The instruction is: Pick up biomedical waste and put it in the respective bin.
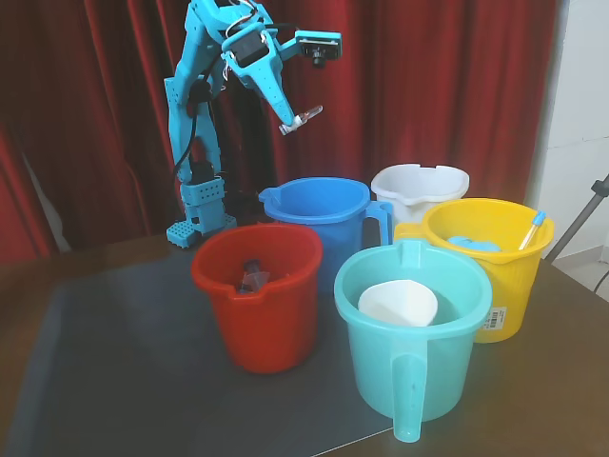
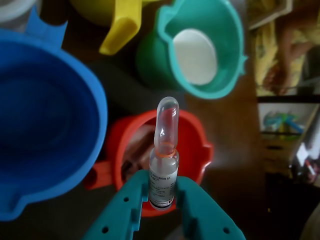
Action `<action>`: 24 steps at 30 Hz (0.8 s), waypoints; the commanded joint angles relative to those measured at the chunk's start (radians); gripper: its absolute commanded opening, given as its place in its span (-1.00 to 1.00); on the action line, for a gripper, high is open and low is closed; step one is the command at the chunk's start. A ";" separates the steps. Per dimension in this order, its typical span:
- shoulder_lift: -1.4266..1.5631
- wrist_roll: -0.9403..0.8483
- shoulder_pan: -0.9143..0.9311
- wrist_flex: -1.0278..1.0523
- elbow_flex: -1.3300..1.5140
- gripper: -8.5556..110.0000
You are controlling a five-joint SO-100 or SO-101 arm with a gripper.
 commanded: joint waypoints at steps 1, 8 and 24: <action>0.055 -0.002 -0.035 0.262 0.055 -0.86; 0.061 -0.112 -0.064 0.173 0.256 -0.87; 0.061 -0.109 -0.080 0.137 0.302 -0.85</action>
